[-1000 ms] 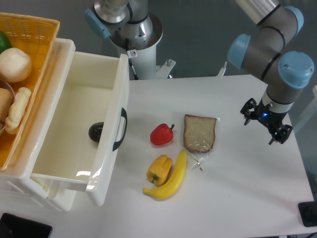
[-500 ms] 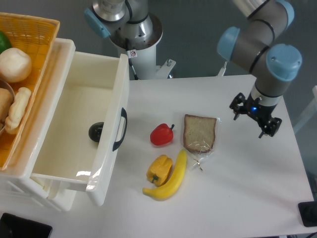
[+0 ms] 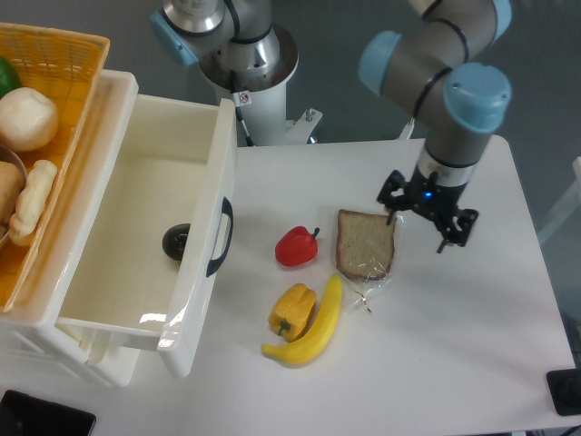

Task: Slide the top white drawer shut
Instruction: 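Move the open gripper toward the black handle of the open white drawer, then lower the gripper beside the drawer front near the black handle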

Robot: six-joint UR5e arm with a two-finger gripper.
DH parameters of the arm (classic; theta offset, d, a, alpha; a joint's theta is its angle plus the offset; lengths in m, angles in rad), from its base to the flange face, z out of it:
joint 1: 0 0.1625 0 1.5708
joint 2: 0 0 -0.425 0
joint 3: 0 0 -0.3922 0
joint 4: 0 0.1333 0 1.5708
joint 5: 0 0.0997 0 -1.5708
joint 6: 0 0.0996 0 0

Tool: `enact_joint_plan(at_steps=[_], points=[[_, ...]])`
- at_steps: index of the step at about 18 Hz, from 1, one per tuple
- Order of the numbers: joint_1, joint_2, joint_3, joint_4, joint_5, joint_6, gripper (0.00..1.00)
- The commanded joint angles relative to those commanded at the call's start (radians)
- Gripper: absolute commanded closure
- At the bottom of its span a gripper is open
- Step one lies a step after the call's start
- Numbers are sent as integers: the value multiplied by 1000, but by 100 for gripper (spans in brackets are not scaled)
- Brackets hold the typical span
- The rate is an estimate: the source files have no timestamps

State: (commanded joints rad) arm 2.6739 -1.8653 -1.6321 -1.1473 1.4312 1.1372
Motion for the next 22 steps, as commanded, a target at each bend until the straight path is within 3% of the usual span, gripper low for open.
enact_joint_plan(at_steps=[2, 3, 6, 9, 13, 17, 22], points=[[-32, 0, -12, -6, -21, -175, 43], [-46, 0, -15, -6, -20, -195, 59], [-89, 3, -15, -9, -40, -246, 80], [-104, 5, -15, -28, -139, -295, 100], [-123, 34, -15, -124, -234, -338, 100], [-124, 32, -12, -186, -377, -340, 100], [-126, 32, -9, -219, -422, -346, 100]])
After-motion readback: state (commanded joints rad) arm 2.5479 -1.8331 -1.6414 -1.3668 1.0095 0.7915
